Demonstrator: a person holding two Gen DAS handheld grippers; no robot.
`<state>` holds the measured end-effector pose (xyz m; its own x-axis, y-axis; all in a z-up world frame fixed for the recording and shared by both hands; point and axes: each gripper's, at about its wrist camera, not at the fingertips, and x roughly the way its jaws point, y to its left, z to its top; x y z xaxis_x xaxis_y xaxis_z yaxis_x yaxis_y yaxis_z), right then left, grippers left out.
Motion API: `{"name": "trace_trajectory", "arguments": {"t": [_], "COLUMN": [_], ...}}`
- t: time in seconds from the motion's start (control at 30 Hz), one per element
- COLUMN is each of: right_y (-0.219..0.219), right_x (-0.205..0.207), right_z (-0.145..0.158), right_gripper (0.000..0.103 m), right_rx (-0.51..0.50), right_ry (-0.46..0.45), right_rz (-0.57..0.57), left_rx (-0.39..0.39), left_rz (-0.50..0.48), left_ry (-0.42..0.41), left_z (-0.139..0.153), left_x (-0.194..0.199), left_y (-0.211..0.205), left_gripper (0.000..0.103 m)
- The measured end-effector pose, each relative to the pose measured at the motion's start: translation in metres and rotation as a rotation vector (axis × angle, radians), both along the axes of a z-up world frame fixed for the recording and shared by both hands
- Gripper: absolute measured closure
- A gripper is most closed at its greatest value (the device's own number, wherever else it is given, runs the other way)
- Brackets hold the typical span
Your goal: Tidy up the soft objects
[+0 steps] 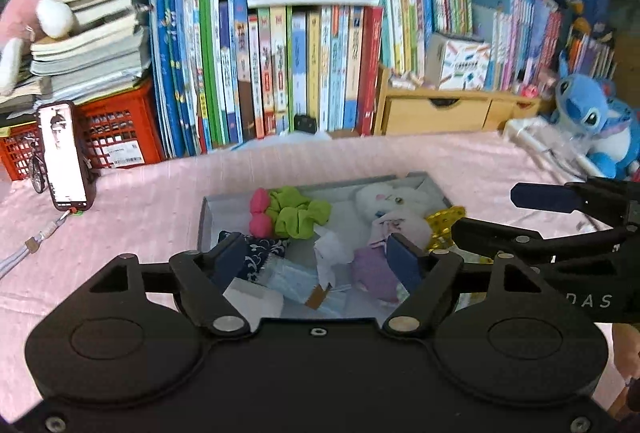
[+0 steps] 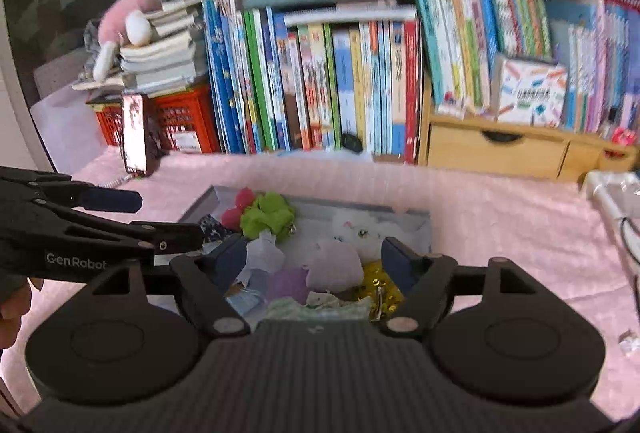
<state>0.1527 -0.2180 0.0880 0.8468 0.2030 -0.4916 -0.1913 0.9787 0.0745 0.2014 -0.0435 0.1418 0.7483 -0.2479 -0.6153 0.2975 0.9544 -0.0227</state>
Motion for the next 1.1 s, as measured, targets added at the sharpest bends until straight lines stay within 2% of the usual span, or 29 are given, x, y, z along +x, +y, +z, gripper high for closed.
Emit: {"name": "trace_trajectory", "arguments": {"t": [0.2,0.53,0.77,0.93,1.1], "right_y": [0.005,0.019,0.025,0.028,0.026], "right_x": [-0.039,-0.107,-0.155,-0.181,-0.199], "right_z": [0.007,0.004,-0.019,-0.039,-0.062], "right_gripper": [0.017,0.015,0.014,0.013,0.004], "right_rx": [-0.019,-0.028,0.015,-0.003,0.002], "right_ry": [-0.099,-0.238,-0.286,-0.311,-0.349], "right_rz": [-0.004,-0.023,-0.048,-0.076,-0.132], "left_rx": [-0.002,-0.068,-0.122,-0.101,-0.075], "left_rz": [-0.001,0.019,0.04,0.083,0.106], "left_ry": [-0.086,-0.183,-0.237,-0.29,-0.33], "left_z": [0.005,-0.001,-0.025,-0.044,-0.066], "left_x": [-0.039,-0.107,-0.166,-0.196,-0.218], "left_y": [0.005,0.026,0.045,0.055,0.061], "left_gripper": [0.022,0.016,0.014,0.012,0.008]}}
